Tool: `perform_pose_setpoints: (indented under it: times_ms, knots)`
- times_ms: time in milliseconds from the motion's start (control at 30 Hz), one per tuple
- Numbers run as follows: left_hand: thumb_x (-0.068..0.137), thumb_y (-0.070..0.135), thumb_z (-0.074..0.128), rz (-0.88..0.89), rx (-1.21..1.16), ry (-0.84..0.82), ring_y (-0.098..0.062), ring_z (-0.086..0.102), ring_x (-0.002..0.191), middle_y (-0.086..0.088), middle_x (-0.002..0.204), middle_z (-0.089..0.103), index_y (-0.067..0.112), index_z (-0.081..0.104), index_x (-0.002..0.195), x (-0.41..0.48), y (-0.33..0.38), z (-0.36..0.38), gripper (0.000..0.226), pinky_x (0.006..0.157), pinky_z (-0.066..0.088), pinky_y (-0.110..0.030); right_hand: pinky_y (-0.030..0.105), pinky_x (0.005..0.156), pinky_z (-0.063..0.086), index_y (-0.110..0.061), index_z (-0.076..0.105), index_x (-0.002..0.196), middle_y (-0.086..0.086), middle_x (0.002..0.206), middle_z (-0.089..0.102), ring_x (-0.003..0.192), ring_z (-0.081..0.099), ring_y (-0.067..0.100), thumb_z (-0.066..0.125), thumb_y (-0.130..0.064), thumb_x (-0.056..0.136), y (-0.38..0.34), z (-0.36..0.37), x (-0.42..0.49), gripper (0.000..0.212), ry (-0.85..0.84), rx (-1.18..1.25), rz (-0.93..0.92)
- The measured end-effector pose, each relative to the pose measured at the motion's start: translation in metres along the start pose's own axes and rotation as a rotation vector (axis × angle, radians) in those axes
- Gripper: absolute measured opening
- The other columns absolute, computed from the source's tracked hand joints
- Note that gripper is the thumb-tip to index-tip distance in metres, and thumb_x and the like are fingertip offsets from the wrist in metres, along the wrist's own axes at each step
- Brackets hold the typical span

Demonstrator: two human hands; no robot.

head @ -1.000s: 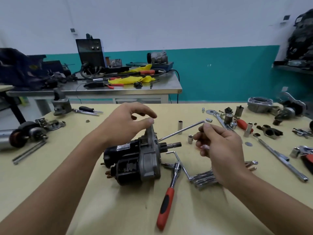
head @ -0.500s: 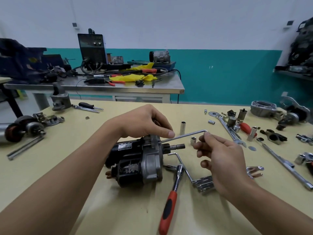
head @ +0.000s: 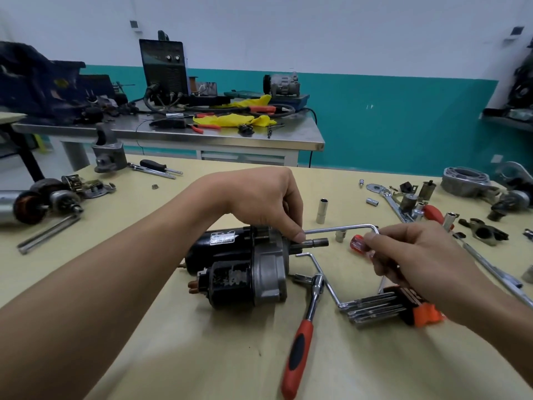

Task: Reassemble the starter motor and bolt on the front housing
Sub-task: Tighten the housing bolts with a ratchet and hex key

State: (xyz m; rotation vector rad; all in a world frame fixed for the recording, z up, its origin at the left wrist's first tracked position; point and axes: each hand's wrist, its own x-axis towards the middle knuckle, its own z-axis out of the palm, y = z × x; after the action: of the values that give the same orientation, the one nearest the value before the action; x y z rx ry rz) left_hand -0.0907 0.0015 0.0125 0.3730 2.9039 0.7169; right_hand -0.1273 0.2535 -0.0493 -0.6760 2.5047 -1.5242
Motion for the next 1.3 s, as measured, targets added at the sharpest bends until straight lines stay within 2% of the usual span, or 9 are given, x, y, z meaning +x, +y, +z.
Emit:
perform_pose_setpoints:
  times_ms: [67,167,400,567,833,1033,1133,1233,1300]
  knots:
    - [0.079,0.035,0.083,-0.002,-0.003,-0.013,0.0,0.055,0.056,0.012,0.066,0.071,0.026,0.078,0.076,0.0,0.0,-0.001,0.011,0.054,0.04,-0.013,0.017,0.05,0.044,-0.031,0.072,0.091,0.0,0.064,0.069,0.052,0.057,0.004,0.064,-0.033,0.091,0.001,-0.003,-0.001,0.008,-0.002,-0.088,-0.204]
    - [0.079,0.037,0.083,-0.005,0.001,-0.037,0.002,0.054,0.055,0.015,0.064,0.07,0.026,0.078,0.075,0.0,0.001,-0.004,0.012,0.053,0.038,-0.011,0.021,0.063,0.053,-0.035,0.059,0.125,-0.014,0.081,0.07,0.075,0.064,0.006,0.064,-0.042,0.086,0.01,-0.008,0.003,0.039,0.032,-0.414,-0.557]
    - [0.08,0.037,0.082,-0.059,0.021,-0.094,0.001,0.06,0.058,0.011,0.068,0.073,0.03,0.077,0.073,0.001,0.007,-0.007,0.011,0.053,0.038,-0.007,0.025,0.06,0.043,-0.003,0.07,0.105,0.002,0.078,0.062,0.067,0.054,0.016,0.047,-0.025,0.1,0.006,-0.001,0.035,0.032,-0.018,-0.704,-1.057]
    - [0.081,0.033,0.081,-0.022,0.001,-0.1,-0.015,0.069,0.085,0.002,0.091,0.077,0.034,0.077,0.074,-0.003,0.005,-0.006,0.008,0.076,0.052,-0.033,0.016,0.051,0.037,-0.016,0.072,0.09,-0.005,0.061,0.057,0.054,0.045,0.009,0.047,-0.046,0.094,-0.003,0.003,0.04,0.04,-0.258,-0.404,-0.672]
    - [0.074,0.036,0.086,-0.018,-0.03,-0.084,-0.002,0.062,0.068,0.007,0.08,0.076,0.032,0.078,0.077,-0.004,0.016,0.005,0.009,0.068,0.046,-0.024,0.019,0.037,0.027,-0.004,0.071,0.075,0.002,0.047,0.038,0.038,0.031,0.01,0.063,-0.023,0.091,-0.036,0.011,0.038,0.026,-0.601,0.245,0.331]
    - [0.074,0.032,0.087,0.035,-0.051,-0.109,-0.025,0.067,0.087,-0.004,0.094,0.077,0.035,0.078,0.069,-0.006,0.019,0.006,0.01,0.072,0.048,-0.034,0.02,0.034,0.025,-0.004,0.07,0.084,0.001,0.049,0.037,0.036,0.029,0.01,0.061,-0.024,0.094,-0.038,0.019,0.02,0.024,-0.495,0.403,0.468]
    - [0.075,0.029,0.086,0.046,-0.074,-0.122,-0.024,0.067,0.088,-0.004,0.094,0.077,0.036,0.077,0.068,-0.007,0.017,0.004,0.013,0.075,0.049,-0.034,0.022,0.038,0.032,-0.007,0.071,0.094,0.003,0.053,0.051,0.042,0.04,0.013,0.07,-0.038,0.085,-0.032,0.023,0.01,0.032,-0.354,0.298,0.191]
    - [0.075,0.027,0.086,0.058,-0.068,-0.121,-0.025,0.067,0.089,-0.004,0.096,0.076,0.033,0.078,0.071,-0.007,0.016,0.005,0.011,0.076,0.051,-0.037,0.023,0.051,0.049,-0.025,0.072,0.095,-0.009,0.071,0.065,0.059,0.058,0.008,0.073,-0.051,0.082,-0.018,0.013,0.001,0.03,-0.079,-0.355,-0.559]
    - [0.075,0.025,0.086,0.06,-0.063,-0.113,-0.025,0.067,0.091,-0.001,0.096,0.075,0.024,0.08,0.075,-0.007,0.015,0.005,0.006,0.078,0.051,-0.038,0.033,0.054,0.054,-0.017,0.073,0.098,-0.004,0.083,0.066,0.068,0.063,0.017,0.07,-0.04,0.088,-0.006,0.008,0.0,0.026,0.004,-0.758,-0.982]
